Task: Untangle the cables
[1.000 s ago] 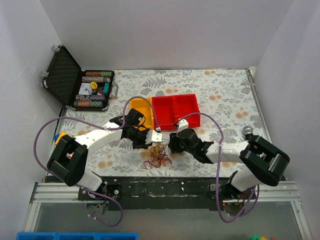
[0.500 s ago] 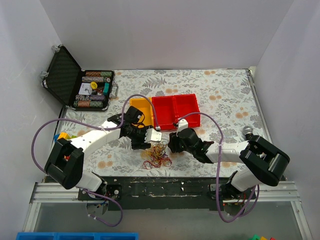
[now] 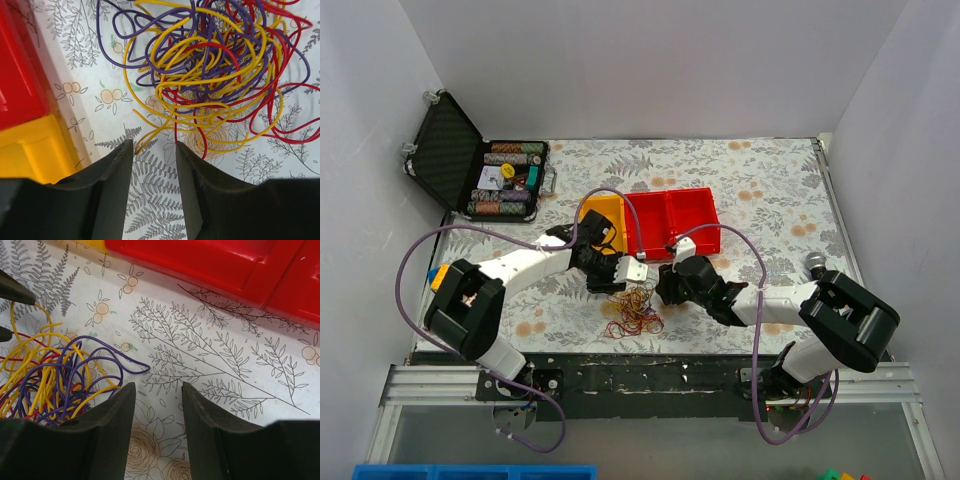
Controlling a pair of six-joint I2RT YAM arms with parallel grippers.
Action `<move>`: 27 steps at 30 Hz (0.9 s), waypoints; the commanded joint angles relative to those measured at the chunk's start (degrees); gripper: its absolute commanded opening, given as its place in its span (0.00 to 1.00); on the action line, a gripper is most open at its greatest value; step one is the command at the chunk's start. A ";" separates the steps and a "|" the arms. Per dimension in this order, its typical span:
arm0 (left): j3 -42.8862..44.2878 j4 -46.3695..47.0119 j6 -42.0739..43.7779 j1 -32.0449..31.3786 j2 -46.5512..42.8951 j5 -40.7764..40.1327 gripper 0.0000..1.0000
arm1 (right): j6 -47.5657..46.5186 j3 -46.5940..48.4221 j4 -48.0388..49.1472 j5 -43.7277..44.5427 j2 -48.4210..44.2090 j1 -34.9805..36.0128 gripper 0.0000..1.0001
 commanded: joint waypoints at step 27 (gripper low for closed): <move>-0.29 2.60 0.74 -0.43 0.65 -1.11 0.00 | -2.25 2.89 14.79 -13.46 6.14 -1.64 0.27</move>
